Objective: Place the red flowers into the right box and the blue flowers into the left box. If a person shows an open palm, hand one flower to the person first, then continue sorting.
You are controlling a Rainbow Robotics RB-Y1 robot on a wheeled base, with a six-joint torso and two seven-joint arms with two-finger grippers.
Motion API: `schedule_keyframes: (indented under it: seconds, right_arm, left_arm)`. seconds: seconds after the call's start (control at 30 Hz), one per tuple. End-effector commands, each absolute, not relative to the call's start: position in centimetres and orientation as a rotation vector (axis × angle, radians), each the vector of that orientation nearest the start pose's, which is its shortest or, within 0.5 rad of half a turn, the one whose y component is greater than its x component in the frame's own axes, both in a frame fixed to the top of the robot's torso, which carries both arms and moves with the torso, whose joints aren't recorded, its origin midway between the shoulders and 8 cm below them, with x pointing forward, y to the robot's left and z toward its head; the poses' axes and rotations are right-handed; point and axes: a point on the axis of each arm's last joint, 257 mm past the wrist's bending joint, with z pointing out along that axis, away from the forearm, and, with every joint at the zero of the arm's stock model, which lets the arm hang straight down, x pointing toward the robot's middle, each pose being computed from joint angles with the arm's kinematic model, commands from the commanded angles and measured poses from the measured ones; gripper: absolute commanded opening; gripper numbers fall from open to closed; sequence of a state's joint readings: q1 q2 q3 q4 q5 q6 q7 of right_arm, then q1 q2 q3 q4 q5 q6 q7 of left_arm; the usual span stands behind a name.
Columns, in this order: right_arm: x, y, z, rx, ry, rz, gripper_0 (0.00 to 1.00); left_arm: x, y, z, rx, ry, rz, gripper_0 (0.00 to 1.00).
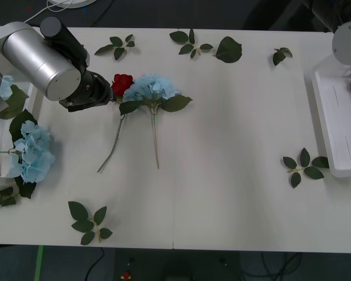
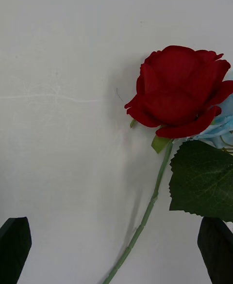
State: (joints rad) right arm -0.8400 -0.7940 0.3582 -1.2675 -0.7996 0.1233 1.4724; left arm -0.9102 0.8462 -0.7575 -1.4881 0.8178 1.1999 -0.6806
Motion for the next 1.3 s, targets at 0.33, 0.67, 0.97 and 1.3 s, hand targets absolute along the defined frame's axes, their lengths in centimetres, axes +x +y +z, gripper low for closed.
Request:
schedule_keyframes:
  seconds: [0.33,0.67,0.97,1.3]
  right_arm:
    - [64.2,-23.5,10.1,-0.436,1.373,0.203,1.00]
    - [56.8,-23.8,8.7,-0.580,1.553,0.197,1.00]
    - [51.6,-24.6,7.8,-0.656,1.713,0.141,1.00]
    - [46.4,-25.6,6.6,-0.828,1.781,0.148,1.00]
  left_arm:
    - [58.8,20.5,-18.1,-0.103,2.479,-0.109,1.00]
    - [56.1,19.0,-18.7,-0.074,2.591,-0.125,1.00]
    - [55.1,17.8,-24.0,0.027,2.625,-0.086,1.00]
    - [57.1,16.7,-29.6,0.109,2.598,-0.036,1.00]
